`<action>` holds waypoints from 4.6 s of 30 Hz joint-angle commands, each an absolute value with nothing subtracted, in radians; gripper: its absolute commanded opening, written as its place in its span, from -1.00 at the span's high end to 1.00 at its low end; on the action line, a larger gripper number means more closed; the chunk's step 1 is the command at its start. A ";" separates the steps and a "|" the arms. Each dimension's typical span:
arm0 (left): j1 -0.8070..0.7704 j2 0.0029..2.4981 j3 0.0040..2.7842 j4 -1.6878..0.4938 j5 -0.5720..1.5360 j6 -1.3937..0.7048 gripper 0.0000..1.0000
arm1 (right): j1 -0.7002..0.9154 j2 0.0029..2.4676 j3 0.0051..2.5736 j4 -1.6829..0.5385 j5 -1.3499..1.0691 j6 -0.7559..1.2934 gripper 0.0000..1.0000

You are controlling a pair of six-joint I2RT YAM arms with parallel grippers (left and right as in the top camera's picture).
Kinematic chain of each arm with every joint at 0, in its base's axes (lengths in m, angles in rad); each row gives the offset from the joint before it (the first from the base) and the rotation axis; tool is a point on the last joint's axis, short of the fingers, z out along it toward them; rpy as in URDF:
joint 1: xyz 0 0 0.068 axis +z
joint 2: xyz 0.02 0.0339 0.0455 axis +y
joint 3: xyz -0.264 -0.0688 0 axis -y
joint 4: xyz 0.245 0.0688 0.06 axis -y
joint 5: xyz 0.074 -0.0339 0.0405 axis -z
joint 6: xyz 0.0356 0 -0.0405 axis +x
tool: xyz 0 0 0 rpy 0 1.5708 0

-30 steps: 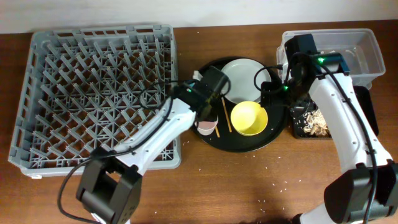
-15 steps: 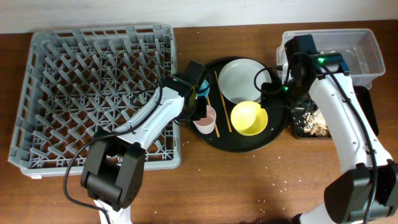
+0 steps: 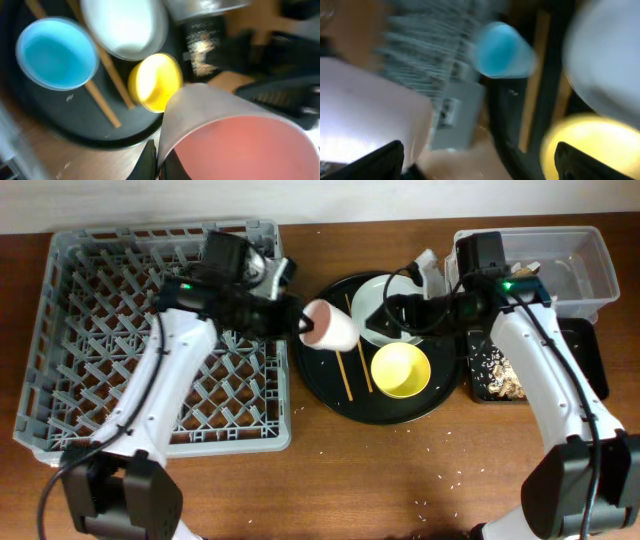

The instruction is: Sort waste into correct bins and load items into the dishwasher rack

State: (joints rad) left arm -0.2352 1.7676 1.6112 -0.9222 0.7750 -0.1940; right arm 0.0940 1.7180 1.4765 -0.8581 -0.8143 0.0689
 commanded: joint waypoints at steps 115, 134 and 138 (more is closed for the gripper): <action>0.020 1.831 1.620 -0.823 1.209 -0.117 0.12 | 0.021 1.730 1.462 -0.510 -1.167 0.114 0.04; 0.200 1.667 1.655 -0.907 0.193 -0.118 0.10 | 0.898 1.818 1.759 -1.069 0.111 0.093 0.07; 0.200 1.667 1.655 -0.914 0.192 -0.118 0.09 | 0.983 1.911 1.759 -0.994 0.118 -0.023 0.14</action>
State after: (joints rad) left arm 0.1959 1.6829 1.6348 -0.9100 0.2085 -0.1268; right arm 0.9585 1.8687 1.7390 -1.0172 0.0776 0.0540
